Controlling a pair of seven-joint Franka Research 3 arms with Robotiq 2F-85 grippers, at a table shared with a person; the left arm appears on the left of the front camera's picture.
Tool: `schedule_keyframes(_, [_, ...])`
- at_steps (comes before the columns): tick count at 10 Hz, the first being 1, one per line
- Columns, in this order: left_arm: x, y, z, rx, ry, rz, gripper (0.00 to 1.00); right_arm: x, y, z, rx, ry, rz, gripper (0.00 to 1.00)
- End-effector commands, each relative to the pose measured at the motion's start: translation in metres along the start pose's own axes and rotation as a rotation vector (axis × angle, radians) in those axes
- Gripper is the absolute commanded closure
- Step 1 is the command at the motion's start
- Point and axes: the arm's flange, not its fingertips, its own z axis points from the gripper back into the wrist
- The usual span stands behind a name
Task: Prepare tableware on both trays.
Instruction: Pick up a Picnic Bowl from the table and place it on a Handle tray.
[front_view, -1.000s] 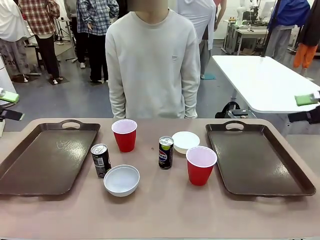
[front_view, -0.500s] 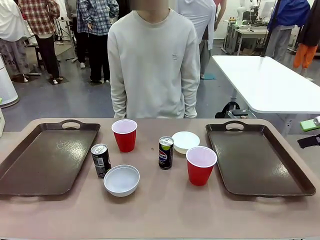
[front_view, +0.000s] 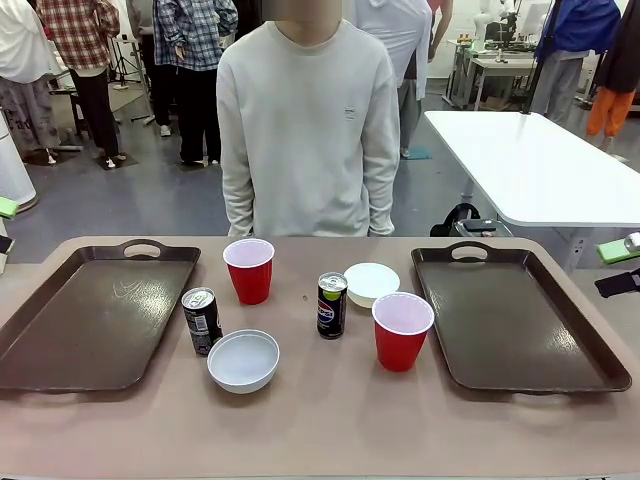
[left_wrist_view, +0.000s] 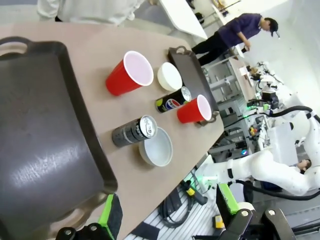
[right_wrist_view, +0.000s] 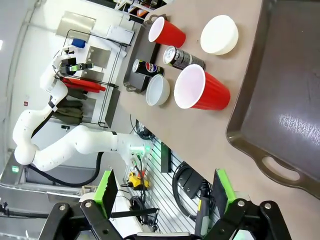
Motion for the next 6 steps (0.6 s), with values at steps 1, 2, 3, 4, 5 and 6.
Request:
schedule_keyframes(1, [-0.0003, 0.0015, 0.0046, -0.012, -0.008, 0.004, 0.00, 0.0012, -0.0017, -0.0002, 0.018, -0.002, 0.015, 0.00])
schedule_keyframes(2, [-0.0003, 0.0015, 0.0046, -0.012, -0.008, 0.004, 0.00, 0.0012, -0.0017, -0.0002, 0.018, -0.002, 0.015, 0.00])
schedule_keyframes(3, [-0.0003, 0.0015, 0.0046, -0.012, -0.008, 0.004, 0.00, 0.0012, -0.0017, -0.0002, 0.018, -0.002, 0.015, 0.00])
schedule_keyframes(4, [-0.0003, 0.0015, 0.0046, -0.012, -0.008, 0.004, 0.00, 0.0012, -0.0017, -0.0002, 0.018, -0.002, 0.015, 0.00])
schedule_keyframes(5, [-0.0003, 0.0015, 0.0046, -0.012, -0.008, 0.004, 0.00, 0.0012, -0.0017, -0.0002, 0.018, -0.002, 0.015, 0.00])
schedule_keyframes(6, [-0.0003, 0.0015, 0.0046, -0.012, -0.008, 0.004, 0.00, 0.0012, -0.0017, -0.0002, 0.018, -0.002, 0.015, 0.00])
